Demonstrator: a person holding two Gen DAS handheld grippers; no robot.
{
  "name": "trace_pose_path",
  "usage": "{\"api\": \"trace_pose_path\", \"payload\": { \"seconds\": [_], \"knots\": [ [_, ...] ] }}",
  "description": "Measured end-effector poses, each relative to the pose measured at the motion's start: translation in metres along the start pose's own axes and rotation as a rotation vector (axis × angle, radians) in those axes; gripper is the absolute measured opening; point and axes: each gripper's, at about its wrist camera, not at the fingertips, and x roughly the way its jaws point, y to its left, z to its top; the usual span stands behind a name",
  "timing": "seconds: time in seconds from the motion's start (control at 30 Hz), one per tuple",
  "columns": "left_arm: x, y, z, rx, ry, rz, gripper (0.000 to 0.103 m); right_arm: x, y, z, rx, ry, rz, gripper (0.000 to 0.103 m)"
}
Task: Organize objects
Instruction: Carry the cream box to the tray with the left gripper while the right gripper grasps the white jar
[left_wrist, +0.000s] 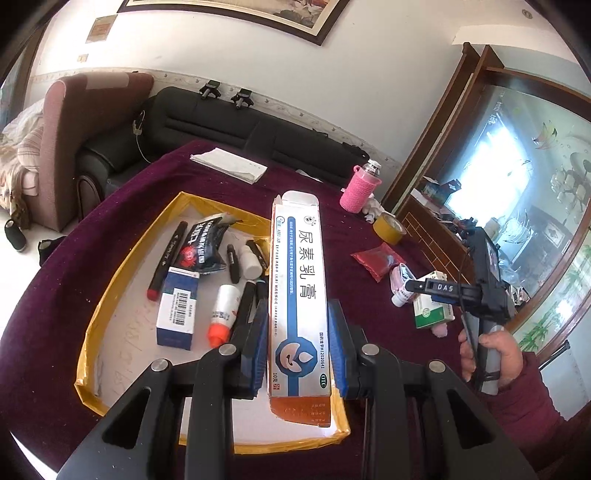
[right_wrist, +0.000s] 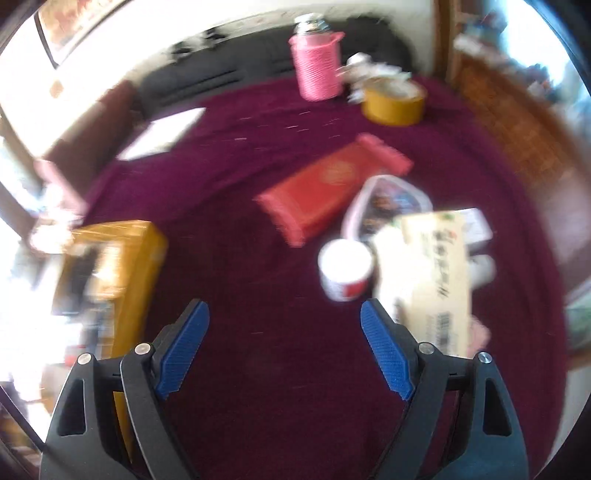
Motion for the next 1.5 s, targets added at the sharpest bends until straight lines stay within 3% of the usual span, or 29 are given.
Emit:
{"api": "trace_pose_path", "payload": {
  "seconds": [0.1, 0.23, 0.3, 0.33, 0.4, 0.43, 0.53, 0.7, 0.8, 0.93, 1.07, 1.13, 1.27, 1.5],
  "knots": [
    [0.004, 0.008, -0.003, -0.011, 0.012, -0.004, 0.025, 0.01, 0.017, -0.011, -0.035, -0.071, -0.194, 0.083],
    [0.007, 0.013, -0.009, -0.025, 0.025, -0.017, 0.025, 0.032, 0.03, -0.003, -0.056, -0.121, -0.39, 0.081],
    [0.006, 0.015, -0.01, -0.028, 0.027, -0.017, 0.025, 0.044, 0.028, 0.003, -0.005, -0.105, -0.409, 0.079],
    [0.005, 0.016, -0.01, -0.03, 0.027, -0.018, 0.025, 0.047, 0.026, 0.006, 0.017, -0.096, -0.407, 0.072],
    [0.004, 0.018, -0.01, -0.031, 0.026, -0.014, 0.025, 0.054, 0.023, 0.009, 0.034, -0.089, -0.417, 0.039],
    [0.003, 0.018, -0.01, -0.031, 0.026, -0.013, 0.025, 0.056, 0.022, 0.01, 0.038, -0.087, -0.413, 0.033],
    [0.002, 0.019, -0.011, -0.031, 0.024, -0.008, 0.025, 0.053, 0.017, 0.006, 0.061, -0.13, -0.391, 0.033],
    [0.005, 0.019, -0.012, -0.033, 0.034, 0.004, 0.025, 0.033, 0.021, 0.002, 0.061, -0.159, -0.292, 0.033],
    [0.01, 0.019, -0.014, -0.033, 0.056, 0.026, 0.025, 0.009, 0.03, 0.0, 0.047, -0.161, -0.163, 0.033],
    [0.018, 0.019, -0.019, -0.027, 0.086, 0.072, 0.025, -0.024, 0.055, -0.007, -0.017, -0.139, 0.074, 0.033],
    [0.017, 0.023, -0.019, -0.034, 0.093, 0.103, 0.025, -0.035, 0.095, -0.018, -0.119, -0.015, 0.367, 0.033],
    [0.015, 0.027, -0.016, -0.036, 0.09, 0.136, 0.025, -0.031, 0.118, -0.027, -0.168, 0.051, 0.455, 0.034],
    [0.013, 0.048, -0.007, -0.032, 0.1, 0.231, 0.025, -0.018, 0.154, -0.042, -0.232, 0.145, 0.522, 0.034],
    [0.032, 0.087, -0.003, -0.023, 0.202, 0.322, 0.025, 0.005, 0.181, -0.046, -0.255, 0.223, 0.561, 0.034]
  ]
}}
